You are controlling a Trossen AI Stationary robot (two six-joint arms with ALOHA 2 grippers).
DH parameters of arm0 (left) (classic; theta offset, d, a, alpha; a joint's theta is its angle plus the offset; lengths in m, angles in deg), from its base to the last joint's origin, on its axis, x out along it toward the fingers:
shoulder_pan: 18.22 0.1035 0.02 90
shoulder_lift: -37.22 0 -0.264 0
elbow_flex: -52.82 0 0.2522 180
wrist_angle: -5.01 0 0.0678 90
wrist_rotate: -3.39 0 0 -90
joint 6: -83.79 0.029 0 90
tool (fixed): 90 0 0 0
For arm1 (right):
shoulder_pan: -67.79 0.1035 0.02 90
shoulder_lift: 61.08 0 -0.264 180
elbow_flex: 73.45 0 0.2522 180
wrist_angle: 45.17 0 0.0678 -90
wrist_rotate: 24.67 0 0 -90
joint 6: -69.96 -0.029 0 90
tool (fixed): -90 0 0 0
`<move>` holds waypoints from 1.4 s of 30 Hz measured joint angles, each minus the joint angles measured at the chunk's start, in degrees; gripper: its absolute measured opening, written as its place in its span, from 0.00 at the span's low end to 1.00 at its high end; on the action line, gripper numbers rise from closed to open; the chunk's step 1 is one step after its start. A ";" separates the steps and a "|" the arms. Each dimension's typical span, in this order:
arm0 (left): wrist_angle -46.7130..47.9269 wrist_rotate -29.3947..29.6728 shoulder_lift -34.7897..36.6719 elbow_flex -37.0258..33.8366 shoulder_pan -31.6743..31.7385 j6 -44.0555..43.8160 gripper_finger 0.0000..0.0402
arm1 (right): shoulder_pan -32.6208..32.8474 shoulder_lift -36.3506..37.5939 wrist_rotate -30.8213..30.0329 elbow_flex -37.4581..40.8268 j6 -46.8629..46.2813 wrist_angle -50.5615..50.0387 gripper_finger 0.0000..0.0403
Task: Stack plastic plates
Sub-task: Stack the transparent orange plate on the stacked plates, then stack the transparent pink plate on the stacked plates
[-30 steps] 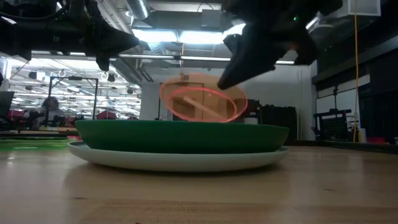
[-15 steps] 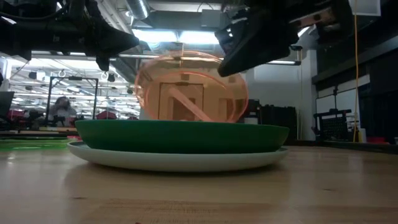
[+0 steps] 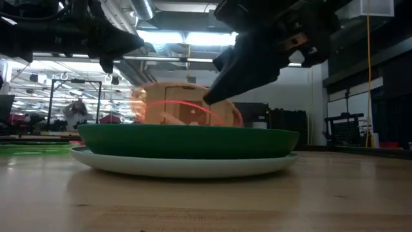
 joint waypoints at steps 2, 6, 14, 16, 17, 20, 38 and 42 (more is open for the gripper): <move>0.03 -0.02 0.02 0.00 -0.02 0.02 0.03 | -0.26 -0.27 -0.12 0.02 -0.87 0.24 0.01; 0.07 0.00 0.01 0.00 0.00 0.02 0.03 | -0.29 -0.60 -0.50 0.04 -1.34 0.58 0.01; 0.06 -0.01 0.00 -0.02 -0.01 0.00 0.03 | -0.17 -0.81 0.13 0.03 -1.40 1.14 0.17; 0.06 0.00 0.02 -0.02 0.00 0.00 0.03 | -0.18 -0.81 0.13 0.03 -1.40 1.08 0.23; 0.06 -0.02 -0.01 -0.02 0.00 -0.02 0.03 | -0.20 -0.81 0.13 0.03 -1.40 1.14 0.27; 0.06 -0.25 0.01 -0.02 -0.04 0.09 0.03 | -0.20 -0.81 0.13 0.02 -1.55 1.13 0.34; 11.40 4.29 -0.41 2.50 0.00 6.25 0.40 | -0.13 8.26 8.96 5.38 -5.94 -4.88 0.38; 24.51 5.81 -1.04 7.45 -0.04 5.80 0.47 | -0.20 14.29 4.26 11.64 -6.21 -3.10 0.38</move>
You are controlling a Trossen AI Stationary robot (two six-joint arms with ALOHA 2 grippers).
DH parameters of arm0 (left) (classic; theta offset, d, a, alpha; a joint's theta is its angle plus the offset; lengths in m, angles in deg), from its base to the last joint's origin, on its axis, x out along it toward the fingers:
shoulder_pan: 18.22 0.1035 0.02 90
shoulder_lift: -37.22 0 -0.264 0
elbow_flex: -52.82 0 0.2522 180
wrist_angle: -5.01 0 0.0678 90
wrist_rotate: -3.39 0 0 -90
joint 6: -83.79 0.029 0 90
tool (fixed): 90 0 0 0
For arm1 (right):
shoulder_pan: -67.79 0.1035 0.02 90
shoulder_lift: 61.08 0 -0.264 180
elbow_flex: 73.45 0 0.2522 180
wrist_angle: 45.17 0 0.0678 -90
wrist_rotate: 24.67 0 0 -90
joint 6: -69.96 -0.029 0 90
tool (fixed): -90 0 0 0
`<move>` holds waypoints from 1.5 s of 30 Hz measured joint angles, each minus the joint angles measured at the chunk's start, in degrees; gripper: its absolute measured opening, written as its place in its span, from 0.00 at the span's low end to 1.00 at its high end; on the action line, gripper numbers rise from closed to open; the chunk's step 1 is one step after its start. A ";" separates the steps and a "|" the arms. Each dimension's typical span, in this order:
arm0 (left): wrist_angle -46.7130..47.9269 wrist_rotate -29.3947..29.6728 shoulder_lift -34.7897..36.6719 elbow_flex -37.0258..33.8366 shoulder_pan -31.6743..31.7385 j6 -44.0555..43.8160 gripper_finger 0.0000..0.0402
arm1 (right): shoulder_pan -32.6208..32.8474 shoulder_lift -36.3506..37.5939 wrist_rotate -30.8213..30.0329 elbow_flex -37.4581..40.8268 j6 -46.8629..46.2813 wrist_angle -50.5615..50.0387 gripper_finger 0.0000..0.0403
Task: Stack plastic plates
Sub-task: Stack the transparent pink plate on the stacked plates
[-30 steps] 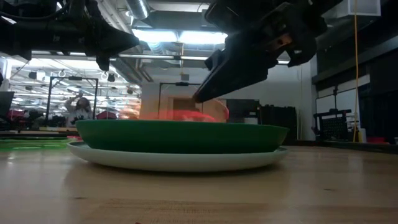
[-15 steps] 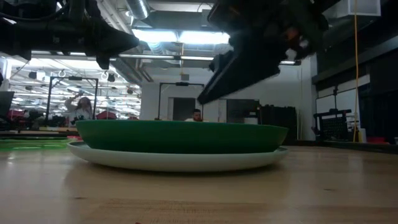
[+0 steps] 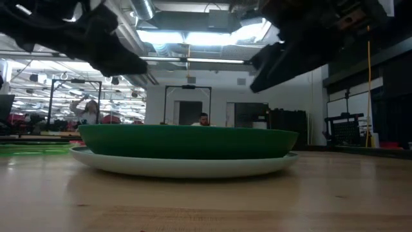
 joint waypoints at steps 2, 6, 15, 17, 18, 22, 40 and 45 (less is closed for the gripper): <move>3.70 2.53 -0.67 1.84 0.00 -1.23 0.48 | 0.00 3.32 -1.59 3.52 -1.15 2.03 0.38; 9.29 6.99 -2.23 5.15 0.04 -3.96 0.48 | 0.00 8.91 -2.79 11.76 -2.61 10.01 0.38; 32.30 9.38 -10.97 16.71 1.05 -9.79 0.47 | 0.03 14.57 -5.88 27.46 -4.89 33.99 0.38; 37.85 9.57 -13.05 19.64 2.19 -11.32 0.47 | 0.00 14.43 -7.54 27.99 -4.87 34.87 0.38; 41.06 9.71 -14.24 20.83 2.85 -12.44 0.47 | 0.00 14.43 -8.42 28.22 -4.87 34.63 0.38; 50.42 6.57 -20.03 24.75 5.71 -16.63 0.47 | 0.00 14.40 -10.27 28.22 -2.75 34.29 0.38; 63.63 7.61 -39.02 35.48 15.75 -13.53 0.47 | 0.00 14.36 -10.23 28.20 -5.81 33.94 0.38; 63.49 7.65 -41.84 35.45 19.18 -13.65 0.47 | 0.00 14.36 -10.30 28.20 -5.68 34.16 0.38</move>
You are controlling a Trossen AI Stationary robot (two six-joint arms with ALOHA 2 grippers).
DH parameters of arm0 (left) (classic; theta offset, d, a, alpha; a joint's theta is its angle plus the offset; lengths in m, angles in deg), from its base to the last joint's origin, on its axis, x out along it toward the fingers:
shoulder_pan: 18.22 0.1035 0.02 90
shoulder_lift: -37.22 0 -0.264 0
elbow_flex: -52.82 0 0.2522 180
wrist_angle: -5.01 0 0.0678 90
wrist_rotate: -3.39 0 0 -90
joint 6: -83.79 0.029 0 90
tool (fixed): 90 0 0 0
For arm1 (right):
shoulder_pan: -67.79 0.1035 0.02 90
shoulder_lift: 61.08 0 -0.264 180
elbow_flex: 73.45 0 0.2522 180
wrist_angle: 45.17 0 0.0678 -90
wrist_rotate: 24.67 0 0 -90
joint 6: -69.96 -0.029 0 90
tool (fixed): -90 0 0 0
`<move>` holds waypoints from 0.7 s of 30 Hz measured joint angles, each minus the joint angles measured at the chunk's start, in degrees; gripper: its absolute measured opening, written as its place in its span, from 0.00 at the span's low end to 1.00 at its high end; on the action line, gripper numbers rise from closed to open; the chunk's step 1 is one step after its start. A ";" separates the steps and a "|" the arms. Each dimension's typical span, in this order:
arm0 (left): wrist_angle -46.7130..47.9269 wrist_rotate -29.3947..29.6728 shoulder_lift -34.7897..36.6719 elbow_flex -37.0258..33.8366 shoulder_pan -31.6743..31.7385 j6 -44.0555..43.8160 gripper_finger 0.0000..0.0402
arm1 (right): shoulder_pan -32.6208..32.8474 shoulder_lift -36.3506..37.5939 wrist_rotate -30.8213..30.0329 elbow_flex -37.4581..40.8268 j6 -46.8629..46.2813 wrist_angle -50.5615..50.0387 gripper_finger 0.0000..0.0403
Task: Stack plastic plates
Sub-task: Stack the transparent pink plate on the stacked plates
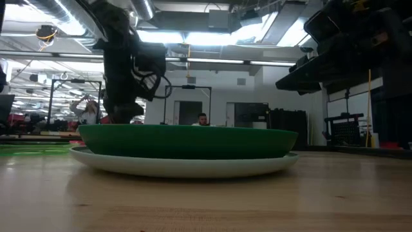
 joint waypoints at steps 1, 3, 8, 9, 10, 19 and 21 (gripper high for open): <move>-0.09 0.06 -0.48 0.00 0.68 -0.45 0.47 | 0.00 0.00 0.00 0.00 0.00 0.00 0.38; -0.05 -0.12 -1.44 0.00 2.23 -1.32 0.47 | 0.00 0.00 -0.02 0.00 0.00 -0.02 0.38; -0.30 -0.68 -3.45 0.00 5.04 -1.41 0.47 | 0.00 0.00 -0.09 0.00 0.04 -0.02 0.38; -0.39 -0.73 -3.69 0.00 5.39 -1.31 0.47 | 0.00 0.00 -0.11 0.00 0.04 -0.04 0.38; -0.42 -0.78 -3.87 0.00 5.70 -1.18 0.47 | 0.00 0.00 -0.11 0.00 0.04 -0.08 0.38; -0.97 -0.89 -4.42 -0.04 7.51 -0.30 0.39 | 0.00 0.00 -0.17 0.00 0.11 -1.25 0.38; -1.23 -0.89 -4.42 -0.08 7.85 0.41 0.36 | 0.00 0.00 -0.17 0.00 0.11 -1.25 0.38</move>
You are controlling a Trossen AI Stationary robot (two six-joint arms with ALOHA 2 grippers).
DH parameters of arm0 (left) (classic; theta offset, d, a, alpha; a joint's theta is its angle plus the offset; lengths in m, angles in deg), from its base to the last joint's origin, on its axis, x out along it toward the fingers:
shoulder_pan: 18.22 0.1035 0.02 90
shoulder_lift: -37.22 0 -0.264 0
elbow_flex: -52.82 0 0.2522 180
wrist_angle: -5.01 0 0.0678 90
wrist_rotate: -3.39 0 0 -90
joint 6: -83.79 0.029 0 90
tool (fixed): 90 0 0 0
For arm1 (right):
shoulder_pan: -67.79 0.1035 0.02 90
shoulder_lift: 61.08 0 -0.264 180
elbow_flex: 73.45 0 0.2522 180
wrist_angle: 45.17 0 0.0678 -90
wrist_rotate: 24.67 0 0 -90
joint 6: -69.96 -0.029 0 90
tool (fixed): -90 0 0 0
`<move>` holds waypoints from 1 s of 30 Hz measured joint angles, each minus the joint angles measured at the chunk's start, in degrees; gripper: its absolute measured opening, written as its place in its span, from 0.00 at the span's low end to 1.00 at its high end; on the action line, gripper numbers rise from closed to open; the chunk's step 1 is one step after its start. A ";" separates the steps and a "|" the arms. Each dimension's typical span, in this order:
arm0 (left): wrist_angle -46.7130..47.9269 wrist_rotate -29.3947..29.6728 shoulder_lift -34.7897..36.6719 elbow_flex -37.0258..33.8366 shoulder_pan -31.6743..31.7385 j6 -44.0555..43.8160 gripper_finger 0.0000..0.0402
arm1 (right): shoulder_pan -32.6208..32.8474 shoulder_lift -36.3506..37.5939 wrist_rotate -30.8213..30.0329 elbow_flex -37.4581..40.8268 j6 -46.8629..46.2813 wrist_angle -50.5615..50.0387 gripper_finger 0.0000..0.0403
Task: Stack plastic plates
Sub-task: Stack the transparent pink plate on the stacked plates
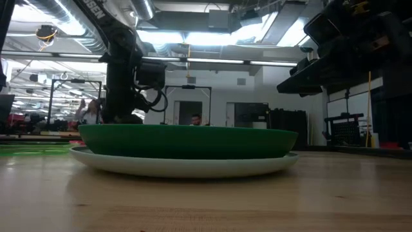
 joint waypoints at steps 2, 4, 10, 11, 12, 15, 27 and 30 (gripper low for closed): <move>-0.90 -0.49 0.00 -0.49 0.37 0.07 0.33 | 0.00 0.00 0.00 0.00 -0.01 0.00 0.38; -1.88 -2.40 0.00 -1.18 0.97 0.12 0.30 | 0.00 0.00 0.00 0.00 0.00 0.00 0.38; -3.71 -3.44 0.17 -2.94 1.58 1.19 0.23 | 0.00 0.00 0.00 0.00 0.00 0.01 0.38; -3.73 -3.49 0.17 -3.00 1.56 1.21 0.21 | 0.00 0.00 0.00 0.00 0.00 0.00 0.38; -3.83 -3.53 0.17 -3.00 1.55 1.28 0.20 | 0.00 0.00 0.00 0.00 0.05 0.00 0.38; -4.19 -3.44 0.15 -3.06 1.03 3.08 0.13 | 0.00 0.00 -0.33 0.00 0.26 0.00 0.38; -0.91 2.43 0.61 -1.69 -4.58 6.08 0.01 | 0.00 0.00 -0.37 0.00 0.31 -0.04 0.38; 0.59 2.78 0.79 0.11 -7.67 5.99 0.01 | 0.00 0.00 -0.37 0.00 0.33 -0.04 0.38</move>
